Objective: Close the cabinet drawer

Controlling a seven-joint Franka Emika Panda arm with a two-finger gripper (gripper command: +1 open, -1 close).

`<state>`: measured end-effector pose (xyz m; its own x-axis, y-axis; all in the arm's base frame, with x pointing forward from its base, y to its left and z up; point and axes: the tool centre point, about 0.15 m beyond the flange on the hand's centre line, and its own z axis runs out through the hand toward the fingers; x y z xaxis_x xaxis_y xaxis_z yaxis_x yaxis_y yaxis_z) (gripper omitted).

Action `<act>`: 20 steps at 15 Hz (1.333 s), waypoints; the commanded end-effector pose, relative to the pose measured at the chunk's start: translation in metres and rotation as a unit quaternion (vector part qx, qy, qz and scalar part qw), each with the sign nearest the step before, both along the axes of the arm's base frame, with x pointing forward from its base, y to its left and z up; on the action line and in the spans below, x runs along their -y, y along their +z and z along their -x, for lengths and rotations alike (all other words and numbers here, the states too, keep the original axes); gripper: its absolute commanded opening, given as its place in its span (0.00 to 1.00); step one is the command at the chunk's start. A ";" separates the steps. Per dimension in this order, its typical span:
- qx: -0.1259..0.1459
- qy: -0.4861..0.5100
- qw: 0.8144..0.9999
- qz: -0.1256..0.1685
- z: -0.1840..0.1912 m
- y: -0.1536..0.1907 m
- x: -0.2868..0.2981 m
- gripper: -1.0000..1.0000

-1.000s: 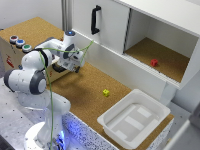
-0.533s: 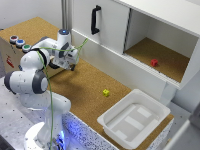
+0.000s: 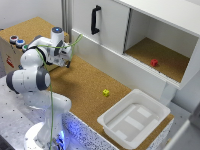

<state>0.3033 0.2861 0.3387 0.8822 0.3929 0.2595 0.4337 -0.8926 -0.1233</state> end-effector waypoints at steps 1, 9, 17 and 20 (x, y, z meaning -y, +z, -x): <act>-0.015 -0.043 0.999 0.030 -0.026 -0.002 0.020 0.00; -0.021 -0.088 0.995 0.047 -0.022 -0.003 0.068 1.00; -0.023 -0.106 0.992 0.066 -0.012 -0.007 0.099 1.00; -0.025 -0.135 0.988 0.076 -0.009 -0.006 0.134 1.00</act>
